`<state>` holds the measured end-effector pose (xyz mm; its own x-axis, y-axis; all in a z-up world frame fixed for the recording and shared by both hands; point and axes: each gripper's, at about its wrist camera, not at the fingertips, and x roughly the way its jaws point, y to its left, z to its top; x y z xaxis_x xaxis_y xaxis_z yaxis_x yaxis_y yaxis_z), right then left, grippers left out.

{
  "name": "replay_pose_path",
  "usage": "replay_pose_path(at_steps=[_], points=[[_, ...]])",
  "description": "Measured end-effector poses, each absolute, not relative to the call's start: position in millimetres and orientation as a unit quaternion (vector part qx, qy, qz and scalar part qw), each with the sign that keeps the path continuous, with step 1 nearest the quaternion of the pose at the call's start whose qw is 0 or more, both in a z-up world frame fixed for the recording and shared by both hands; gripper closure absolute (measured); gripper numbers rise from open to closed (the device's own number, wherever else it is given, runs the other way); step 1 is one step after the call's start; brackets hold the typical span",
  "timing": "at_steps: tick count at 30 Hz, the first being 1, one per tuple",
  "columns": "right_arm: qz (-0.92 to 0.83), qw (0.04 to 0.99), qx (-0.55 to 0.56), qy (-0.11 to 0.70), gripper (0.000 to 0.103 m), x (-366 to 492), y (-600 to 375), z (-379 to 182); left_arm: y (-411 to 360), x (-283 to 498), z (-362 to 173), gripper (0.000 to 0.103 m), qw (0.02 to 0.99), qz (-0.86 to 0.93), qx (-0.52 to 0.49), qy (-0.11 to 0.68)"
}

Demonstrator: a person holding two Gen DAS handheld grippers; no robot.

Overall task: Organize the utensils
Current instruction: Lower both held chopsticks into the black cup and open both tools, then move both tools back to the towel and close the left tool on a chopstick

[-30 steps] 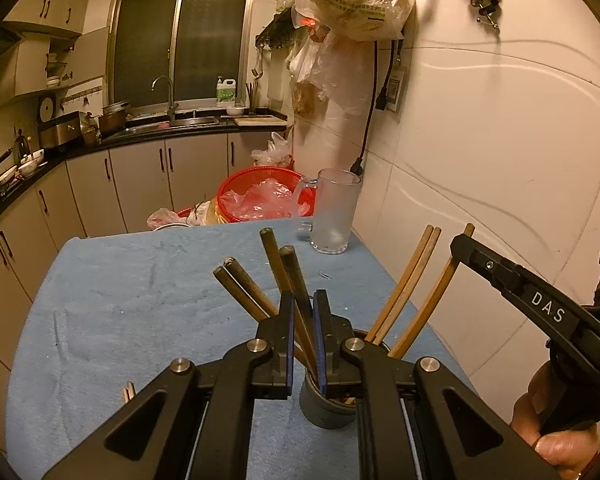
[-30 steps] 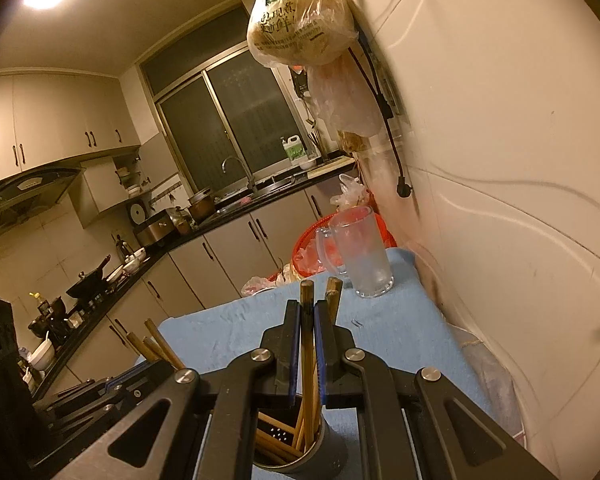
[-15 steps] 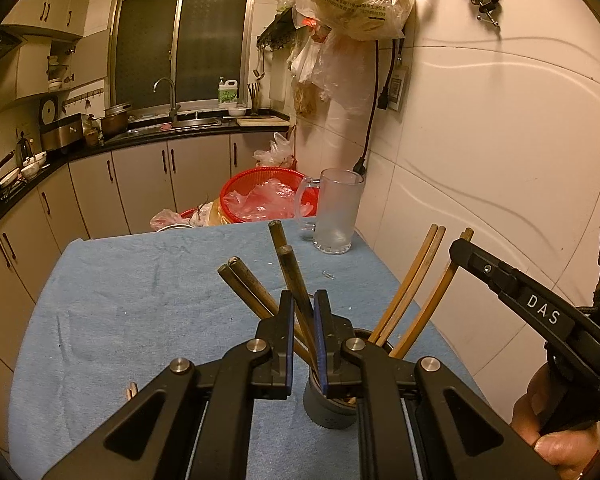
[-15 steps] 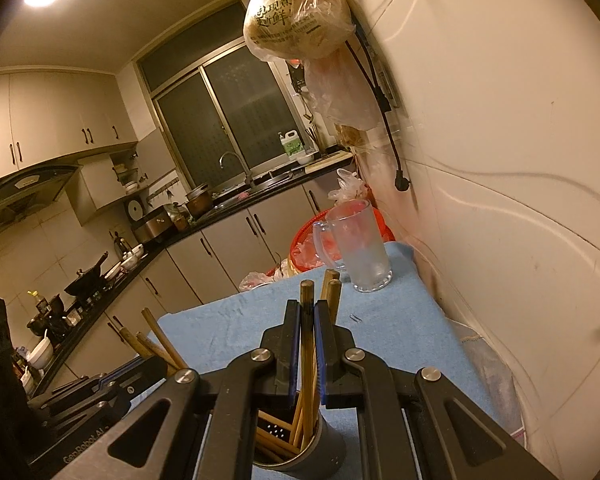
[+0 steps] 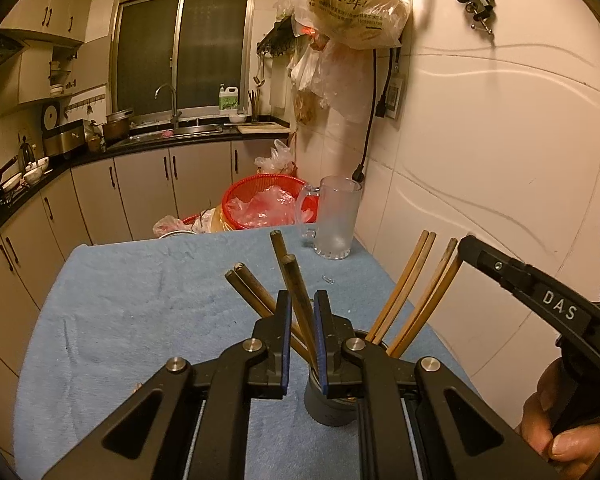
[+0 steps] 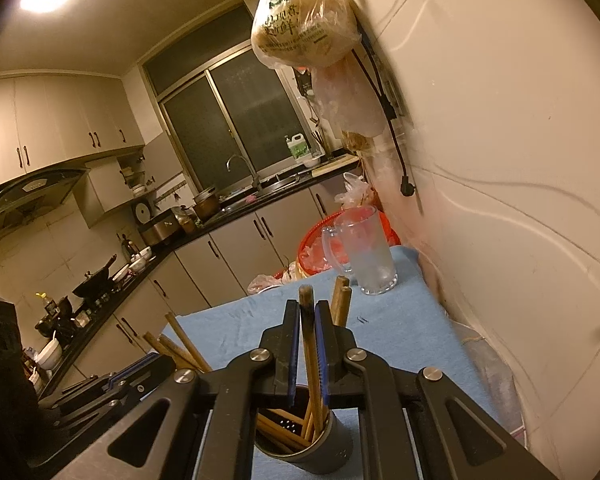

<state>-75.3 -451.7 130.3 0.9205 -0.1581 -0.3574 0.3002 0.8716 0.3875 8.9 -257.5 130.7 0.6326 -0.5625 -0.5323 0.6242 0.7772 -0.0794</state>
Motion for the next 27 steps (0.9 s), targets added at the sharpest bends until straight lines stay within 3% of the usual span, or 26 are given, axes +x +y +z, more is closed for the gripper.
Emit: replay_pose_path(at_steps=[6,14,17,21,27], points=[[-0.123,0.957,0.221,0.144,0.092,-90.8,-446.6,142.3,-247.6,0.2,139.9,0.089,0.904,-0.331,0.052,0.266],[-0.129,0.960,0.209,0.131,0.086,-116.2,-427.6,158.7,-210.5,-16.0,152.0,0.062,0.910,-0.326,0.032,0.255],[-0.126,0.962,0.205,0.130,0.082,-126.9,-417.1,161.1,-178.4,-21.4,147.2,0.062,0.915,-0.310,0.024,0.256],[-0.105,0.966,0.193,0.136,0.066,-136.3,-396.4,158.9,-127.6,-14.5,125.9,0.062,0.920,-0.269,0.006,0.284],[-0.039,0.972,0.151,0.178,0.066,-127.7,-345.1,138.1,-50.1,30.9,59.0,0.062,0.884,-0.213,-0.056,0.413]])
